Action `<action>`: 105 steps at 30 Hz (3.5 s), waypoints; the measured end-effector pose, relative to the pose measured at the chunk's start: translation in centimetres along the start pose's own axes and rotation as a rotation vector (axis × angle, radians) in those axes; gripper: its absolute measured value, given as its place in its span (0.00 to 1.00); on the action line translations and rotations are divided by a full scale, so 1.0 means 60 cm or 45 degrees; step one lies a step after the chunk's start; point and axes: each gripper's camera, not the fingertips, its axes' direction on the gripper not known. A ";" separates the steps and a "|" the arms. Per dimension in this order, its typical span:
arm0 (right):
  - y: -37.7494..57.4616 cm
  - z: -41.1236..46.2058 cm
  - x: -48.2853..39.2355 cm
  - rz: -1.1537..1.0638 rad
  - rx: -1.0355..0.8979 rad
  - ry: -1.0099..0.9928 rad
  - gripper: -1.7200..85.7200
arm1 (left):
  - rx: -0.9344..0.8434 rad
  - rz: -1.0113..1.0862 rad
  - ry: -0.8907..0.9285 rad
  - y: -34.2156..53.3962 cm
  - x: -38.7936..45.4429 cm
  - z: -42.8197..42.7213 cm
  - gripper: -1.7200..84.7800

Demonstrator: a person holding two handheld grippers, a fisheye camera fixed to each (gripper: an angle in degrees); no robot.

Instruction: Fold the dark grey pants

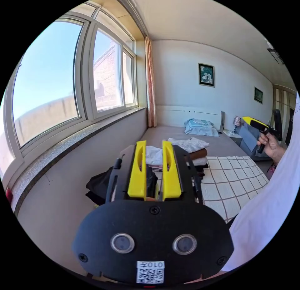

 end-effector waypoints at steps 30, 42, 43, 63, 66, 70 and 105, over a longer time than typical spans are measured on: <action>0.068 0.022 0.015 0.225 -0.081 0.142 0.12 | -0.765 -0.765 0.472 0.271 -0.274 0.414 0.07; 0.051 0.156 0.126 0.393 -0.211 -0.581 0.20 | -0.221 -0.423 0.673 0.141 -0.169 0.232 0.06; 0.046 0.173 0.134 0.433 -0.237 -0.670 0.23 | -0.198 -0.388 0.691 0.135 -0.154 0.221 0.06; 0.214 0.195 0.276 1.223 -0.343 -1.114 0.10 | -0.257 0.531 1.351 0.275 0.405 0.058 0.09; 0.183 0.162 0.261 1.069 -0.335 -0.938 0.09 | -0.273 0.526 1.329 0.297 0.434 0.060 0.10; 0.110 0.127 0.230 0.810 -0.315 -0.734 0.08 | -0.280 0.502 1.273 0.311 0.458 0.070 0.11; -0.147 0.187 -0.515 0.247 -0.553 -0.138 0.07 | -0.151 0.839 0.936 0.574 0.599 0.089 0.12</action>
